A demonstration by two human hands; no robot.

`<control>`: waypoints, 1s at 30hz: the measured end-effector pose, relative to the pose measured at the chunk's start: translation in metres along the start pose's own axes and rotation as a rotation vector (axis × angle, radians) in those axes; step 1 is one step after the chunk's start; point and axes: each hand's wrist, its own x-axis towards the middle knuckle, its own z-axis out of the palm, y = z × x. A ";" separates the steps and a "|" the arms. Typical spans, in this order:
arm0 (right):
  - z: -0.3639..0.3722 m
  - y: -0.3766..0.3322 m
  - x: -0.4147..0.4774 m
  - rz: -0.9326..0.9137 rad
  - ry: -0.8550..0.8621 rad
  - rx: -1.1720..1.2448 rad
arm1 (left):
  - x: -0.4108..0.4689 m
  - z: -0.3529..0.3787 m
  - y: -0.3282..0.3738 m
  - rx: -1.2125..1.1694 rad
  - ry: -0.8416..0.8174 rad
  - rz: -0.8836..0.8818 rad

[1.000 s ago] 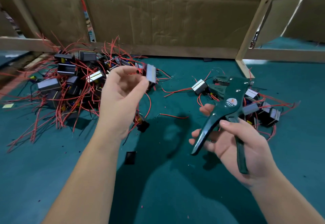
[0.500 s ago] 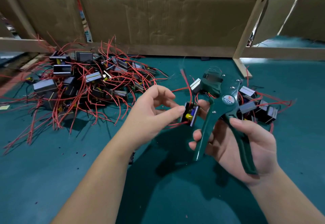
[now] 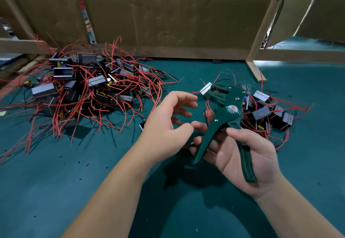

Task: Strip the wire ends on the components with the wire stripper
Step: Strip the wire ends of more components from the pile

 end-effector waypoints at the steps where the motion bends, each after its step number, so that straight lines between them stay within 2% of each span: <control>1: -0.001 0.000 -0.001 0.006 -0.009 -0.002 | 0.000 0.000 -0.001 -0.044 -0.019 -0.034; 4: 0.000 0.000 -0.002 0.027 -0.039 -0.013 | 0.000 -0.001 0.002 -0.296 -0.083 -0.167; 9: 0.003 0.004 -0.001 0.006 -0.030 0.003 | 0.001 -0.001 -0.001 -0.256 -0.115 -0.109; 13: 0.002 0.003 -0.003 -0.009 -0.014 0.020 | 0.000 0.000 0.001 -0.374 -0.168 -0.163; 20: 0.002 -0.003 -0.004 0.003 -0.022 0.035 | 0.003 0.006 -0.010 -0.259 -0.100 -0.118; 25: 0.000 -0.017 -0.011 -0.028 -0.085 0.160 | 0.003 0.015 -0.009 -0.366 -0.036 -0.072; 28: -0.004 -0.023 -0.013 -0.070 0.005 0.048 | 0.009 0.006 -0.008 -0.519 0.059 -0.105; 30: -0.005 -0.023 -0.013 -0.034 0.020 0.003 | 0.010 -0.004 -0.006 -0.600 0.101 -0.079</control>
